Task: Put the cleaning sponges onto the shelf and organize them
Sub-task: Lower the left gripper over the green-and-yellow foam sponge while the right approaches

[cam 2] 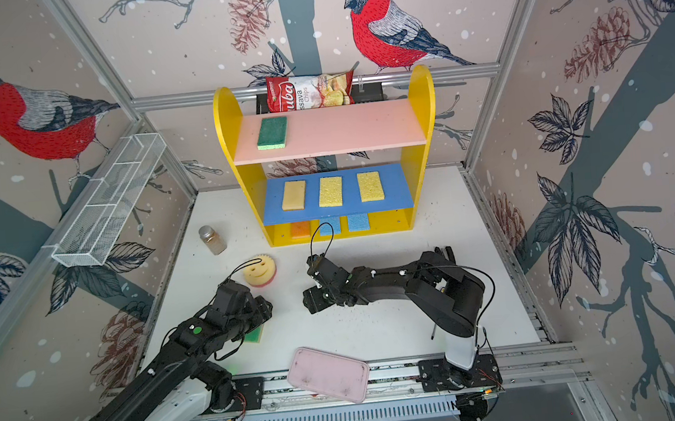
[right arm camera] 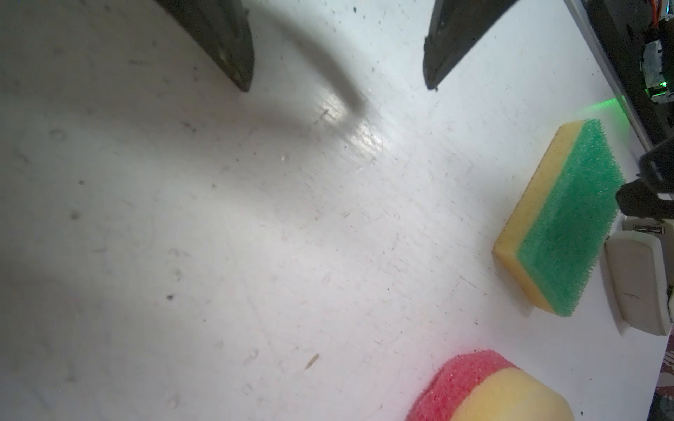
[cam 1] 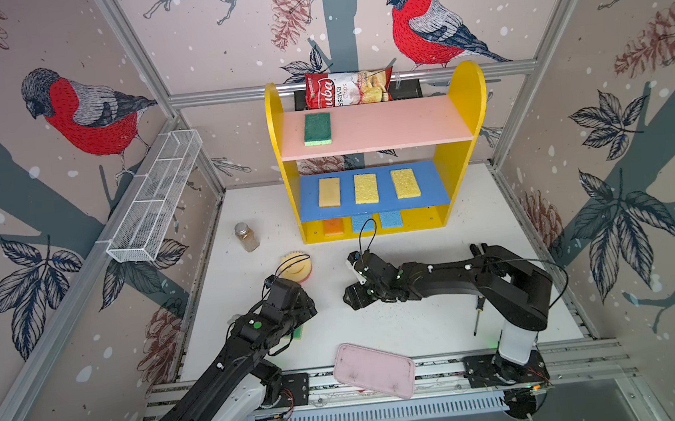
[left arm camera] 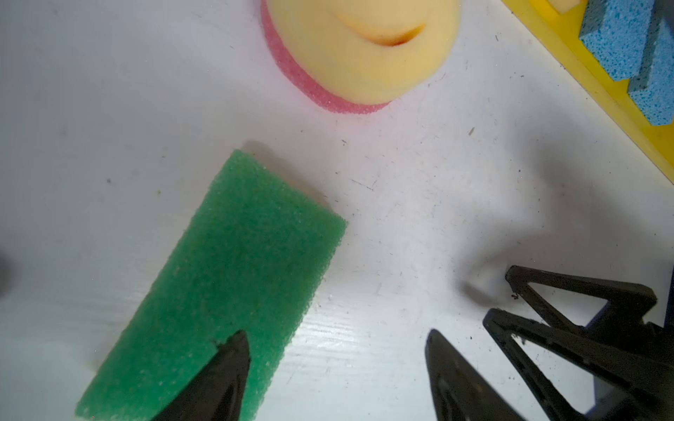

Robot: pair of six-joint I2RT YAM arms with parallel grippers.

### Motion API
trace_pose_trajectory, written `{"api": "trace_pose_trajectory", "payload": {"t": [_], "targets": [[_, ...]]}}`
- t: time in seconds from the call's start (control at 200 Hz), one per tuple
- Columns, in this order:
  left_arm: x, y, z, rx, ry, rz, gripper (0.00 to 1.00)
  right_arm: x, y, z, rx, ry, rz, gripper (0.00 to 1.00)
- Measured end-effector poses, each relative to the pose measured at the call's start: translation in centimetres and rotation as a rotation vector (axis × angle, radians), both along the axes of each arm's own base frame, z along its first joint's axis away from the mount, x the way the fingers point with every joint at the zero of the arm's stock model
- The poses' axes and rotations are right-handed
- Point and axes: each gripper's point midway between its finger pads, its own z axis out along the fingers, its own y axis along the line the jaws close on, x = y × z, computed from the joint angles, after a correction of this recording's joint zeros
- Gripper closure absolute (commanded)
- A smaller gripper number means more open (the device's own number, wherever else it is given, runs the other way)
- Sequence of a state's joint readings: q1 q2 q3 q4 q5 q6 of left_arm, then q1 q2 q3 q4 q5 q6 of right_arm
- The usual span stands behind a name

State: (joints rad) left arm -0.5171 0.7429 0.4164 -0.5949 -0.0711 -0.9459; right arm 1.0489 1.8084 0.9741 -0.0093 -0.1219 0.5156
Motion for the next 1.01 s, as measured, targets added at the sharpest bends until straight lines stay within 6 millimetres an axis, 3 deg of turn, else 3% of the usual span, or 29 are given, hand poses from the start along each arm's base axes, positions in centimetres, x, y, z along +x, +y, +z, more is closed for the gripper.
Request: {"api": "trace_pose_trajectory", "payload": {"t": [0.205, 0.315, 0.33, 0.355, 0.47, 0.82, 0.925, 1.005], "targets": [[-0.4, 0.7, -0.8, 0.036, 0.028, 0.045, 0.24, -0.1, 0.1, 0.1, 0.008, 0.008, 0.013, 0.27], [0.6, 1.6, 0.9, 0.074, -0.024, 0.089, 0.14, -0.2, 0.1, 0.0, 0.007, 0.012, 0.022, 0.26], [0.9, 1.7, 1.4, 0.081, -0.037, 0.099, 0.04, -0.2, 0.1, -0.1, 0.008, 0.014, 0.024, 0.27], [1.2, 2.0, 1.8, 0.089, -0.053, 0.115, 0.02, -0.2, 0.1, -0.1, 0.009, 0.015, 0.024, 0.27], [1.6, 3.3, 2.2, 0.143, -0.079, 0.173, 0.02, -0.1, 0.1, -0.1, 0.014, 0.017, 0.024, 0.27], [-0.9, 5.4, -1.8, 0.208, 0.027, 0.246, 0.03, 0.0, -0.3, 0.0, 0.045, 0.024, 0.023, 0.26], [-1.2, 4.9, -2.6, 0.190, 0.046, 0.233, 0.10, 0.1, -0.6, 0.0, 0.045, 0.025, 0.019, 0.26], [-1.0, 3.9, -2.7, 0.159, 0.040, 0.211, 0.21, 0.0, -0.6, 0.0, 0.048, 0.025, 0.020, 0.26]]}}
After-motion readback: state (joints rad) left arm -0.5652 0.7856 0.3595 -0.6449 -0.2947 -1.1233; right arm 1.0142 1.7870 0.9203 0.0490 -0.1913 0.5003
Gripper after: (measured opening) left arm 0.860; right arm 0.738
